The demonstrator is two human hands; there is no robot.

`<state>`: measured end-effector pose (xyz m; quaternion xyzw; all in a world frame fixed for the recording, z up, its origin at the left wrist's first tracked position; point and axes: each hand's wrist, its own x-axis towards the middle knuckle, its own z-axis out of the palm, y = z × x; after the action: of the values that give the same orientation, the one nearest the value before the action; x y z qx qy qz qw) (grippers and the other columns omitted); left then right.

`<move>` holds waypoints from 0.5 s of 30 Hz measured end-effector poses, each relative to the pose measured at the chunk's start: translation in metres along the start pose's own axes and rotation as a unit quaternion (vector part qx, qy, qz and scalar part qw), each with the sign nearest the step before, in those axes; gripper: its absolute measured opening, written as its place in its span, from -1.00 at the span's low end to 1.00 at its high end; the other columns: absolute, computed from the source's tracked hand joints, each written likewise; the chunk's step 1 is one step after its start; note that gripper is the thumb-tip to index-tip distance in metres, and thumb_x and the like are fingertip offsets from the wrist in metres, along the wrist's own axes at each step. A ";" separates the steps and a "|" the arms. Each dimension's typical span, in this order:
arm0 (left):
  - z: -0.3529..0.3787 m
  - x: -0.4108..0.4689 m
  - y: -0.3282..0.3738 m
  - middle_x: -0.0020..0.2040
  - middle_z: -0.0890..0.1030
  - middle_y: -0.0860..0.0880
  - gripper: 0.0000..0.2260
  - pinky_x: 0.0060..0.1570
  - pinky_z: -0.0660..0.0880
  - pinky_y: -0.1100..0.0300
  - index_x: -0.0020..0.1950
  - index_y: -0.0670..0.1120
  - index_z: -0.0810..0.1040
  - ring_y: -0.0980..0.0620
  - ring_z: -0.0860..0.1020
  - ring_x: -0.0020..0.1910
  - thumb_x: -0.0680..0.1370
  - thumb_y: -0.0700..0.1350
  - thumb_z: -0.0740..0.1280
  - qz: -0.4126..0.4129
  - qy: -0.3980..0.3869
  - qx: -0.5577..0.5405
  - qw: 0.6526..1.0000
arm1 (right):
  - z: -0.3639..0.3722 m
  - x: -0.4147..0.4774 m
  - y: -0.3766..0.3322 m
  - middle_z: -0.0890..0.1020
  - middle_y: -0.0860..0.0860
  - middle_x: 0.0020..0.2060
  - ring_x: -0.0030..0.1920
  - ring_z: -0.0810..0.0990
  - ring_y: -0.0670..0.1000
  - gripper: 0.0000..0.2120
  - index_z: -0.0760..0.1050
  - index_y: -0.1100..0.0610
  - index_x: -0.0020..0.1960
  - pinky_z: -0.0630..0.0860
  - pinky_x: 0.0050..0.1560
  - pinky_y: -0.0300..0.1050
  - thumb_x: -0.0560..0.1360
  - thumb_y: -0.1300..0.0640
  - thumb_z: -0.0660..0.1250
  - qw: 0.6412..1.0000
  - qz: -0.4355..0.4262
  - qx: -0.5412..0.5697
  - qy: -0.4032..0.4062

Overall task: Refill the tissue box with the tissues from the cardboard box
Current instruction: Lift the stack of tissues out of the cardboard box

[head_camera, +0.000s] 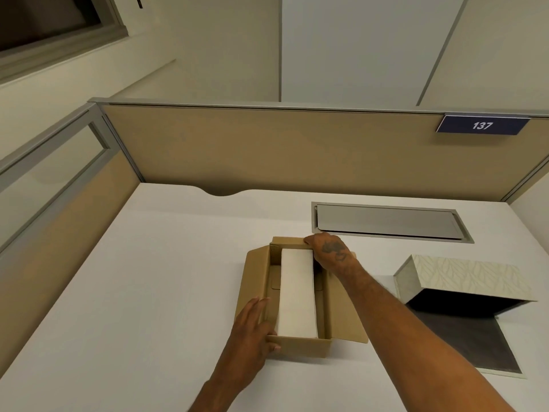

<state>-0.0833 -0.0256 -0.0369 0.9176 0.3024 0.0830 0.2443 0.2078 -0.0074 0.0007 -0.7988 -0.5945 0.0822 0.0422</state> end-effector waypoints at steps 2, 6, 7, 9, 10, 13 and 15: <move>0.006 0.003 -0.002 0.46 0.37 -0.01 -0.61 0.23 0.42 0.26 0.16 -0.04 0.59 -0.06 0.27 0.47 0.37 -0.01 0.55 0.023 0.045 0.031 0.998 | 0.000 0.003 -0.002 0.60 0.15 0.16 0.15 0.56 0.13 -0.71 0.44 0.14 0.29 0.47 0.18 -0.08 0.58 0.14 0.24 1.000 -0.001 0.008 -0.006; 0.008 0.006 -0.001 0.24 0.60 -0.04 -0.71 0.05 0.44 0.39 -0.18 0.03 0.63 -0.10 0.55 0.26 0.21 -0.03 0.65 0.025 0.054 0.058 0.997 | 0.004 0.004 -0.008 0.59 0.18 0.14 0.12 0.57 0.15 -0.69 0.40 0.17 0.29 0.49 0.14 -0.05 0.55 0.22 0.25 0.999 0.025 0.030 -0.014; 0.008 0.006 -0.001 0.23 0.61 -0.04 -0.72 0.07 0.41 0.45 -0.20 0.03 0.62 -0.08 0.56 0.25 0.22 -0.04 0.65 0.023 0.053 0.047 0.997 | 0.006 0.004 -0.009 0.59 0.17 0.14 0.11 0.57 0.14 -0.68 0.39 0.17 0.29 0.49 0.14 -0.05 0.55 0.21 0.26 0.999 0.029 0.028 -0.013; 0.008 0.005 -0.001 0.28 0.57 -0.04 -0.79 0.10 0.42 0.42 -0.18 0.00 0.62 -0.08 0.49 0.32 0.29 -0.07 0.60 0.020 0.050 0.034 0.998 | 0.008 0.004 -0.010 0.59 0.16 0.14 0.11 0.57 0.13 -0.67 0.39 0.15 0.30 0.49 0.14 -0.07 0.55 0.16 0.28 0.999 0.036 0.021 -0.012; 0.008 0.005 -0.001 0.34 0.52 -0.03 -0.84 0.15 0.46 0.32 -0.15 -0.02 0.62 -0.09 0.40 0.40 0.37 -0.07 0.55 0.023 0.054 0.032 0.998 | 0.009 0.005 -0.009 0.59 0.15 0.14 0.11 0.58 0.13 -0.67 0.39 0.14 0.30 0.49 0.15 -0.06 0.55 0.14 0.28 0.999 0.040 0.024 -0.011; 0.007 0.003 -0.004 0.51 0.23 0.08 -0.76 0.36 0.27 0.23 0.10 -0.01 0.60 -0.03 0.15 0.53 0.49 0.07 0.40 0.013 0.033 -0.006 0.999 | 0.010 0.004 -0.009 0.58 0.12 0.19 0.17 0.56 0.13 -0.67 0.38 0.10 0.32 0.42 0.26 0.02 0.57 0.12 0.25 0.998 0.051 0.016 -0.030; 0.004 0.003 -0.004 0.54 0.03 0.20 -0.55 0.45 0.06 0.17 0.24 0.15 0.49 0.12 -0.02 0.53 0.45 0.35 0.28 -0.002 -0.002 0.007 1.000 | 0.009 0.002 -0.011 0.50 0.13 0.32 0.32 0.46 0.15 -0.62 0.33 0.09 0.40 0.26 0.43 0.12 0.59 0.18 0.19 0.996 0.068 0.030 -0.041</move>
<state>-0.0820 -0.0225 -0.0423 0.9187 0.3047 0.0782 0.2388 0.1965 -0.0029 -0.0070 -0.8318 -0.5372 0.1353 0.0355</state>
